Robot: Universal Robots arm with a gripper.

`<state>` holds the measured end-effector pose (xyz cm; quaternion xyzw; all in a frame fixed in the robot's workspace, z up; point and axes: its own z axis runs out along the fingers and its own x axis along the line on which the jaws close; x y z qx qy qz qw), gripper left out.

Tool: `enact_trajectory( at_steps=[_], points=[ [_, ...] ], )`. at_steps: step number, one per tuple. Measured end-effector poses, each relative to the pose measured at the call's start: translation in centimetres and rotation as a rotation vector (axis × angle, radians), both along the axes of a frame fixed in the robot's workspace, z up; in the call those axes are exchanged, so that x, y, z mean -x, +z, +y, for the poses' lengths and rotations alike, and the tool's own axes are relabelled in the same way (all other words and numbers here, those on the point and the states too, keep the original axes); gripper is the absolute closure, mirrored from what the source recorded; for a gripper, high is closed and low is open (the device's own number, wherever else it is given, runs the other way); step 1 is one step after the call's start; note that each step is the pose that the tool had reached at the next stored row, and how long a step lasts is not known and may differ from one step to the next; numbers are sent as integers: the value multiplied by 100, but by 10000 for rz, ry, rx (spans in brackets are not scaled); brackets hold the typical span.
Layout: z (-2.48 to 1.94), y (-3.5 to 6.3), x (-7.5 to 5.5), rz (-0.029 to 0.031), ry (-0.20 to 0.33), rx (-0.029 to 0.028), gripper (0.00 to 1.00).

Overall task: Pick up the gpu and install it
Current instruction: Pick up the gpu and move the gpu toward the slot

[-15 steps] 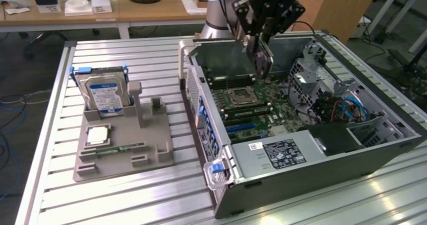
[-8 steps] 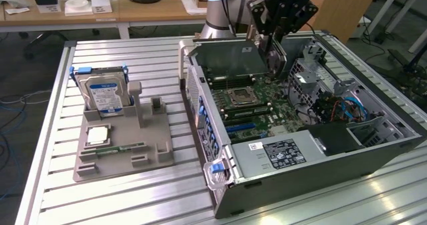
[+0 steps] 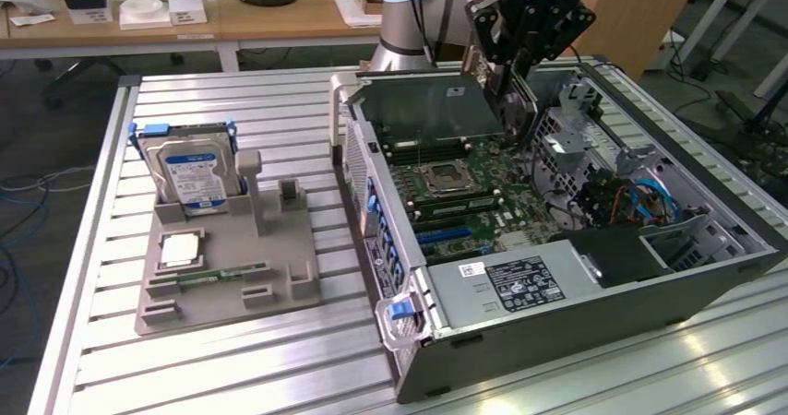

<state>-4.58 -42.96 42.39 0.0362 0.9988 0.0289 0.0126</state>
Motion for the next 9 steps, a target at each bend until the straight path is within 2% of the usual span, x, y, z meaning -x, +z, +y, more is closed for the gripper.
enact_trajectory(
  at_steps=[5,9],
  points=[
    [0,0,-16,0,0,0,73],
    [0,0,-92,0,0,0,73]
  ],
)
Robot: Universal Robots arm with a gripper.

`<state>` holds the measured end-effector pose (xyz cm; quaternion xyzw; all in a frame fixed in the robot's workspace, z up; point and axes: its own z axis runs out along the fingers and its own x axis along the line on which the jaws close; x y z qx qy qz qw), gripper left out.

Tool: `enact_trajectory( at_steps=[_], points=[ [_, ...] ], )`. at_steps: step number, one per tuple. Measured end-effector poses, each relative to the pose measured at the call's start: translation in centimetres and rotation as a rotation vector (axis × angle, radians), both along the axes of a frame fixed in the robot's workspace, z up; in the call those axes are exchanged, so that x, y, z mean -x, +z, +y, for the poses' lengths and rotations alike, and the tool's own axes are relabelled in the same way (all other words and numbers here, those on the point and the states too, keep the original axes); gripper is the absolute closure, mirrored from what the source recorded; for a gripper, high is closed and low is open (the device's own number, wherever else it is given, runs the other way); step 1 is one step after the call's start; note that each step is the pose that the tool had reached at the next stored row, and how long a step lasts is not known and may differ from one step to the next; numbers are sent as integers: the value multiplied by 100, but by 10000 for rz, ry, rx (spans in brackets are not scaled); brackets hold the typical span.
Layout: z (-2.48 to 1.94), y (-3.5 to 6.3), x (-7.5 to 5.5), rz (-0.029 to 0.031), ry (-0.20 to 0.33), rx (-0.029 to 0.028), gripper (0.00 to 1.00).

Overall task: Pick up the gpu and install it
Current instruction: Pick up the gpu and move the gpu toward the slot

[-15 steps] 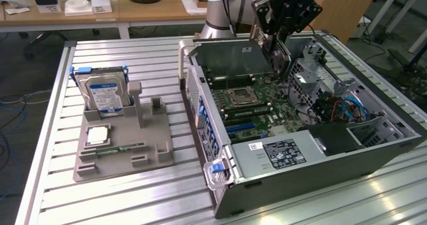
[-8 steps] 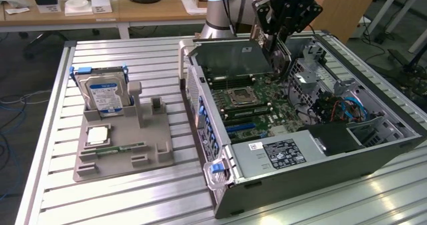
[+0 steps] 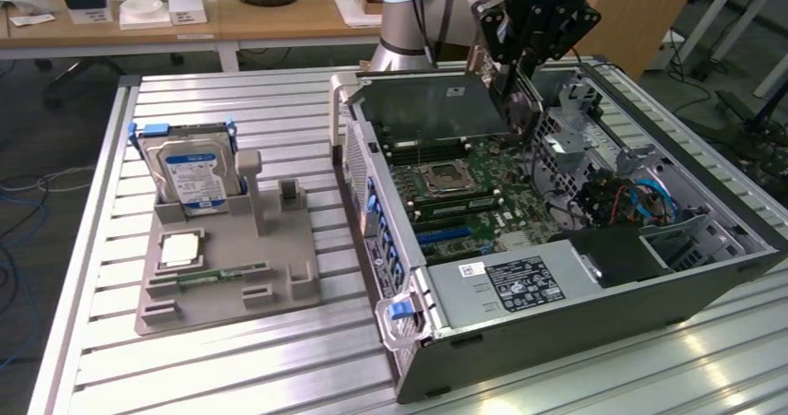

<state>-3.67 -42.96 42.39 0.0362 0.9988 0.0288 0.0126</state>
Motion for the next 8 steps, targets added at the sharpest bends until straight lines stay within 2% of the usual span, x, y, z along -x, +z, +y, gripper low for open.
enact_trajectory(
  at_steps=[6,8],
  points=[
    [0,0,-145,-1,1,0,73],
    [0,0,-158,0,2,0,73]
  ],
)
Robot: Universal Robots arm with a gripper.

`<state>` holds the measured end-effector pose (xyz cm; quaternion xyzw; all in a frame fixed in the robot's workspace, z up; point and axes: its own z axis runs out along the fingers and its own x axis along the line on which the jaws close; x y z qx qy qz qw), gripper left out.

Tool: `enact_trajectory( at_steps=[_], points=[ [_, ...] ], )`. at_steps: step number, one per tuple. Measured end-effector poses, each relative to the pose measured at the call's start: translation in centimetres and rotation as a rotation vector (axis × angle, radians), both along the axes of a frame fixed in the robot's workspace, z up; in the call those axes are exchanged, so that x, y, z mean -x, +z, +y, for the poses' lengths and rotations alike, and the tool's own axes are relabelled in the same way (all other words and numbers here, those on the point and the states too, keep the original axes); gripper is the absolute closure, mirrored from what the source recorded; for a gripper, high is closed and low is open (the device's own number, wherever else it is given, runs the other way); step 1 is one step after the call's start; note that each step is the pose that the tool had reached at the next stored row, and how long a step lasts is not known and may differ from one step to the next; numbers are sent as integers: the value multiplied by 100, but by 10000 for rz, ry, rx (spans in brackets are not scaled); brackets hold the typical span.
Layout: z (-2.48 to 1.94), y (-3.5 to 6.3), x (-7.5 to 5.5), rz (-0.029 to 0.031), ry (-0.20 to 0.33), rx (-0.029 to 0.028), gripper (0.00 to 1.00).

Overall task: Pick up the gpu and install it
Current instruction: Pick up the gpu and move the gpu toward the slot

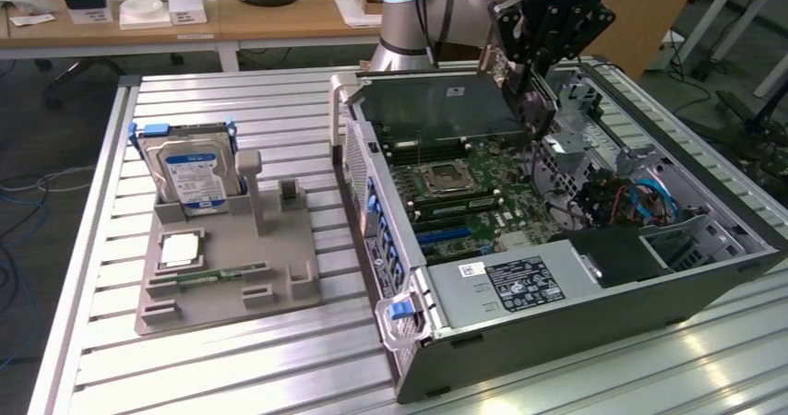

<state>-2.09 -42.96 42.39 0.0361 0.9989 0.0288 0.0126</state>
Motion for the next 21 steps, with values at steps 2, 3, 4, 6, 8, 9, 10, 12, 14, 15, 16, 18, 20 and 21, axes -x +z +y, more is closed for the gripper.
enact_trajectory(
  at_steps=[2,3,4,6,8,9,10,12,14,15,16,18,20,21],
  points=[
    [0,0,0,0,-1,-1,73],
    [0,0,0,0,-1,0,73],
    [0,-1,-5,0,-1,-1,73],
    [0,0,-38,1,-1,-1,73],
    [0,0,-97,0,-1,-1,73],
    [0,0,-131,0,-2,-1,73],
    [0,0,-167,0,0,-1,73],
    [0,0,-240,1,-2,0,73],
    [1,0,-316,1,0,0,73],
    [1,0,-353,1,0,0,73],
    [1,-1,-390,1,-3,-1,73],
    [0,0,-465,2,-1,0,73],
    [0,0,-550,3,-2,-1,73],
    [0,0,-591,3,0,0,73]
  ],
)
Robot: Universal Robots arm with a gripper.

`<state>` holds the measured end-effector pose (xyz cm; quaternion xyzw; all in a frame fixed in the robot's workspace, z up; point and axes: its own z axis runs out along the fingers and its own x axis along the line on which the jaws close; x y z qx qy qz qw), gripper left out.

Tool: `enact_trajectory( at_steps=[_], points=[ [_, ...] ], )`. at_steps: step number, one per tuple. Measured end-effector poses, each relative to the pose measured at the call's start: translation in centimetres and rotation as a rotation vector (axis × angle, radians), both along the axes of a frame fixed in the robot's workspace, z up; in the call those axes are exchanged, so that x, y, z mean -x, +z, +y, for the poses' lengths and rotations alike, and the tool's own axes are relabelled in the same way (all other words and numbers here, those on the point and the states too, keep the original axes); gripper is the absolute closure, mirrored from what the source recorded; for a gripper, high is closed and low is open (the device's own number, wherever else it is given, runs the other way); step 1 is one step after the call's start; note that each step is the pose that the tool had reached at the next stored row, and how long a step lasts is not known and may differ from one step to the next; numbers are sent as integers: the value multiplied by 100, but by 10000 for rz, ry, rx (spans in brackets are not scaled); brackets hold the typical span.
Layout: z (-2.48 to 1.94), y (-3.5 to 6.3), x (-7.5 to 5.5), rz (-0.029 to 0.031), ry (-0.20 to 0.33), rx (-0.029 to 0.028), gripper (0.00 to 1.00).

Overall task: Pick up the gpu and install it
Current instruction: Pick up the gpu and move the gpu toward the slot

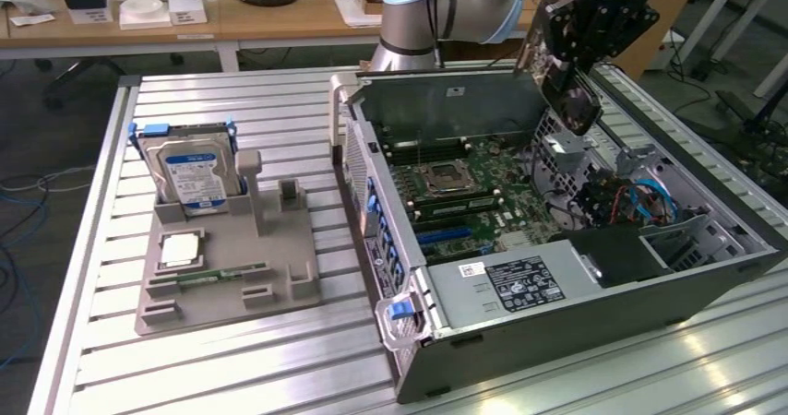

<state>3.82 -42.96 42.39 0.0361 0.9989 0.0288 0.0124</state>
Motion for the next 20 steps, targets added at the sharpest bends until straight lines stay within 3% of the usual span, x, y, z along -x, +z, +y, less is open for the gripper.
enact_trajectory(
  at_steps=[5,11,20],
  points=[
    [1,-1,-156,0,0,-2,73],
    [0,-4,-158,1,-1,0,73],
    [0,-158,-159,0,0,-2,73]
  ],
)
